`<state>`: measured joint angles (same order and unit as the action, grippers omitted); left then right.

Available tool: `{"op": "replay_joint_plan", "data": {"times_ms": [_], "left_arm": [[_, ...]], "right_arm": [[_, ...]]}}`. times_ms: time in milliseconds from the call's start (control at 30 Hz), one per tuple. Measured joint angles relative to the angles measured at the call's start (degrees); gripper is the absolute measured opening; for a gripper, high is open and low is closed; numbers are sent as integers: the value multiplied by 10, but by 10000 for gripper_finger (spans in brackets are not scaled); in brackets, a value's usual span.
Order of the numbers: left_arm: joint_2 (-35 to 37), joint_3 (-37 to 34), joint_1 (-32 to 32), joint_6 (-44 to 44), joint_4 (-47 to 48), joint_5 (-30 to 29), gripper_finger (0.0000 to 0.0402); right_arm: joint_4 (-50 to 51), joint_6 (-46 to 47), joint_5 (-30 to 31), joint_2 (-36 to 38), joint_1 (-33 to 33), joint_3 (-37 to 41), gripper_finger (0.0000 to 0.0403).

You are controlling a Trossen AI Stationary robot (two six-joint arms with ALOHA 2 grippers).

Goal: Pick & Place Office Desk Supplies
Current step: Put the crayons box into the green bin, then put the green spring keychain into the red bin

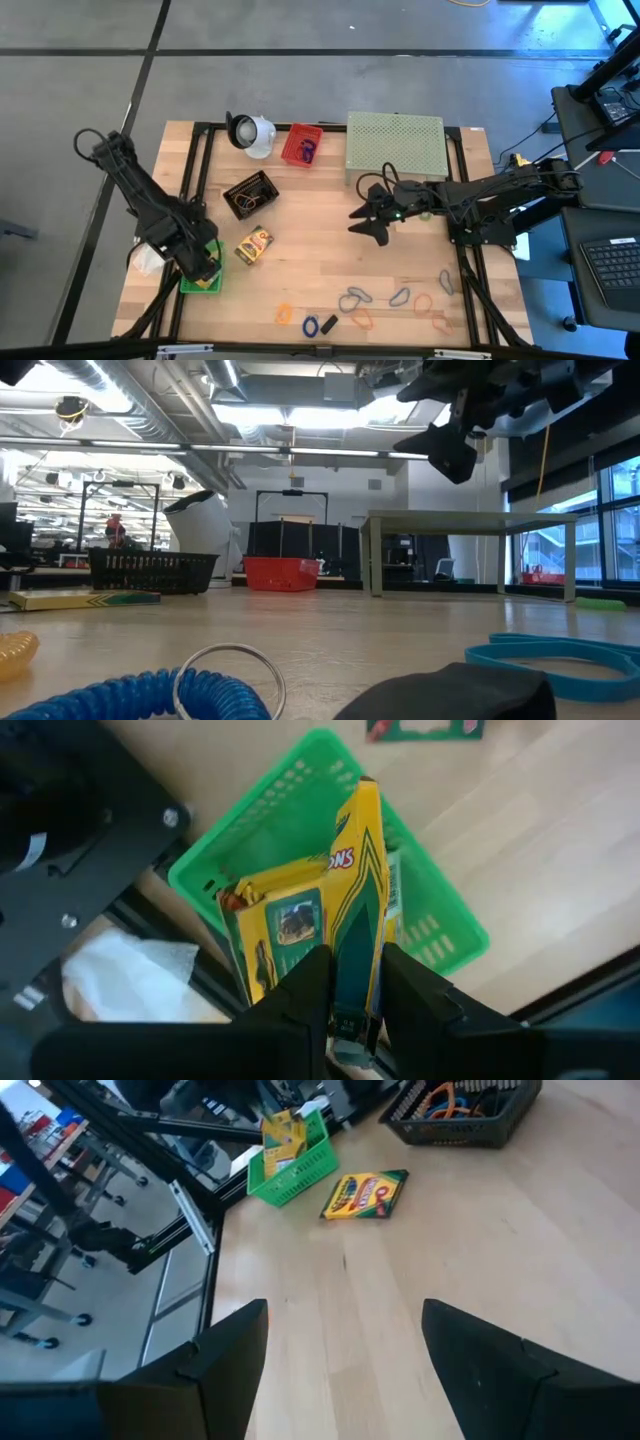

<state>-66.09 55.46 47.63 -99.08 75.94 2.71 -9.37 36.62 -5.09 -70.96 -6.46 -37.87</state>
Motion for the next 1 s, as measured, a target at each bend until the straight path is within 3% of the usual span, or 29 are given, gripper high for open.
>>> {"op": "replay_joint_plan", "data": {"times_ms": [133,300,533,767,867,1000], "left_arm": [[-28,0,4,3,0,29,70],[-61,0,1,34,0,18,80],[-75,0,-16,66,13,18,128],[-74,0,-53,107,95,15,166],[-74,0,-67,124,112,13,170],[-74,0,-82,155,114,5,170]], "right_arm": [[0,0,2,0,0,0,267],[0,-2,2,0,0,0,267],[0,-2,2,0,0,0,267],[8,-20,2,0,0,0,267],[71,-28,-3,0,0,0,267],[237,25,-3,0,0,0,267]]}}
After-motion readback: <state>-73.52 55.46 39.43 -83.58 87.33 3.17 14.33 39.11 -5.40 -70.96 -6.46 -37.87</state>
